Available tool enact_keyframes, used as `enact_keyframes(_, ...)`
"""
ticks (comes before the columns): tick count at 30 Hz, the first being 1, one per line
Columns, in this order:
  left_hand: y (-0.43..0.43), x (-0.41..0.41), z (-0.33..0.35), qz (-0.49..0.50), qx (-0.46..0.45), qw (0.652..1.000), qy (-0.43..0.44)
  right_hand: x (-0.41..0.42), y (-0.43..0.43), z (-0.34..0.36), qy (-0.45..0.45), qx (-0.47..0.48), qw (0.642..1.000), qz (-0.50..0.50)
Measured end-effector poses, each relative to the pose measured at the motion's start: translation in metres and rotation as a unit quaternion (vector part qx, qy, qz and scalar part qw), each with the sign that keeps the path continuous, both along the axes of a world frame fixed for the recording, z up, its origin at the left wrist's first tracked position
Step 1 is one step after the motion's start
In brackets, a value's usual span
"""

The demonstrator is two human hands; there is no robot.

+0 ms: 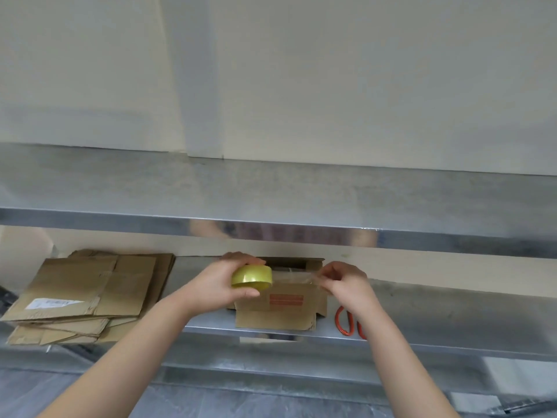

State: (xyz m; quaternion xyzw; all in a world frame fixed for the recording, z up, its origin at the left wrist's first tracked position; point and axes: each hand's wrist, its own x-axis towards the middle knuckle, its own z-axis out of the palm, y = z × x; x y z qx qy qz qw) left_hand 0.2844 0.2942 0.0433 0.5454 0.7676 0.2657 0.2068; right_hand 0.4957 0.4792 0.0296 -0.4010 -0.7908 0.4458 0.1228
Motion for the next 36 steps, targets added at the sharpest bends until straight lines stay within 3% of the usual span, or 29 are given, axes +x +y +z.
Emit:
enact_keyframes(10, 0.009, -0.015, -0.006, 0.137, 0.043, 0.989, -0.02, -0.004, 0.004, 0.011, 0.02, -0.045, 0.998, 0.05)
enact_keyframes(15, 0.017, -0.022, -0.011, 0.124, -0.003, 0.989, 0.076, -0.005, 0.002, 0.006, 0.019, -0.042, 0.998, 0.038)
enact_keyframes(21, 0.023, -0.038, -0.01, 0.115, -0.053, 0.989, 0.07, -0.02, 0.012, -0.006, 0.012, 0.084, 0.995, 0.046)
enact_keyframes(25, 0.026, -0.04, -0.013, 0.118, -0.068, 0.988, 0.065, -0.027, 0.02, -0.021, -0.022, 0.007, 0.997, 0.068)
enact_keyframes(31, 0.035, -0.036, -0.014, 0.117, -0.07, 0.991, 0.01, -0.025, 0.022, -0.04, -0.017, -0.029, 0.999, -0.014)
enact_keyframes(36, 0.044, -0.03, -0.025, 0.102, -0.086, 0.991, 0.023, -0.022, 0.027, -0.057, 0.01, -0.081, 0.995, -0.058)
